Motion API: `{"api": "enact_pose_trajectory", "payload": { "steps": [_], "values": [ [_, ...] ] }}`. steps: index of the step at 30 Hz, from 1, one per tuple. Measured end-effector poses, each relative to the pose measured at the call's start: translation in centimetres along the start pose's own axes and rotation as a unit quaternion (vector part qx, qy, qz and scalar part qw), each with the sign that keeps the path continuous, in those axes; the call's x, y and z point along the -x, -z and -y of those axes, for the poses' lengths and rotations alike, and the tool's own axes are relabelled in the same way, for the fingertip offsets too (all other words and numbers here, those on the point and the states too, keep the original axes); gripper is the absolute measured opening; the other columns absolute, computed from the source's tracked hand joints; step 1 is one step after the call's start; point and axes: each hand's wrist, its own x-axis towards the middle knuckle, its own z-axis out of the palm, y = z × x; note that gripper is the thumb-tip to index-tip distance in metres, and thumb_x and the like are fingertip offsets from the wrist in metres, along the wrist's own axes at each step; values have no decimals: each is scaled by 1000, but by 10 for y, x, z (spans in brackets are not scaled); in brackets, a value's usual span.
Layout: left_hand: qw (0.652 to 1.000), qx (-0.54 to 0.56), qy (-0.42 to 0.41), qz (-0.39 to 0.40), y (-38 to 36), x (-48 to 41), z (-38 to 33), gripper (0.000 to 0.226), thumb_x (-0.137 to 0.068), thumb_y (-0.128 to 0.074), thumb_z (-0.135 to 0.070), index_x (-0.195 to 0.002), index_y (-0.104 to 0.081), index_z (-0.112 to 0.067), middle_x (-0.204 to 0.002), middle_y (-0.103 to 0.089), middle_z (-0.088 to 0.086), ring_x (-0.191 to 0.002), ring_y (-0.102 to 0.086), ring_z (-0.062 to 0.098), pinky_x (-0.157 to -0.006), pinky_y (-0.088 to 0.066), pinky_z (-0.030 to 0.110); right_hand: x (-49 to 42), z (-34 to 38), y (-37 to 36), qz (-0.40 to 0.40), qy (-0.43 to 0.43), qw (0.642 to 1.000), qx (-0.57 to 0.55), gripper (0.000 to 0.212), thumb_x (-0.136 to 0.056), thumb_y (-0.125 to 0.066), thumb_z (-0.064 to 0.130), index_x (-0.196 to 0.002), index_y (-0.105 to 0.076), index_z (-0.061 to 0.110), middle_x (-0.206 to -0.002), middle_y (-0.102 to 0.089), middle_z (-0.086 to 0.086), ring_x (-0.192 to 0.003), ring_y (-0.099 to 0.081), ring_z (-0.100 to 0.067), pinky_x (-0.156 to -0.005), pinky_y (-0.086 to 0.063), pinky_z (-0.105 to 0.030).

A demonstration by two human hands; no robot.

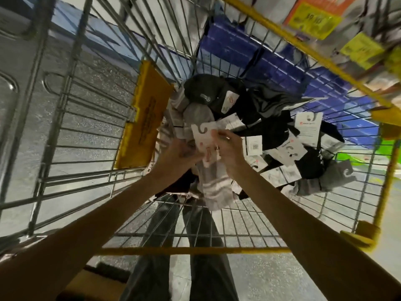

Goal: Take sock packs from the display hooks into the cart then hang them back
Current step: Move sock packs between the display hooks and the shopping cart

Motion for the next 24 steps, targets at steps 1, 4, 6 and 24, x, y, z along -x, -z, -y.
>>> {"api": "enact_pose_trajectory", "payload": {
  "steps": [1, 4, 6, 24],
  "values": [
    [998, 68, -2, -4, 0, -3, -4, 30, -83, -77, -18, -102, -54, -22, -102, -75, -4, -96, -71, 8, -83, -59, 33, 2, 0, 9, 5, -1, 1000, 15, 15, -93, -63, 14, -100, -68, 1, -84, -69, -9, -76, -64, -17, -72, -53, -32],
    [987, 150, 49, 31, -4, -10, -17, 45, -72, -80, -24, -112, -60, -18, -106, -75, 0, -104, -70, 20, -88, -57, 41, 15, 2, 29, 65, -30, 997, -34, 14, -97, -58, 19, -93, -66, 9, -94, -67, -16, -83, -64, -26, -75, -55, -41],
    [975, 171, 113, 84, -16, -15, -17, 44, -74, -77, -25, -115, -65, -16, -108, -75, 3, -105, -70, 22, -89, -56, 38, 18, 3, 34, 124, -63, 981, -134, 22, -100, -52, 21, -105, -64, 4, -100, -68, -16, -84, -67, -25, -78, -56, -42],
    [962, 177, 186, -92, 0, -32, 2, 33, -73, -82, -20, -104, -69, -16, -107, -73, 5, -95, -70, 23, -76, -59, 35, -55, -32, 62, 29, 272, 600, 752, 76, -84, -66, 17, -147, -25, 13, -122, -58, -13, -110, -58, -31, -84, -44, -39]
  ]
}}
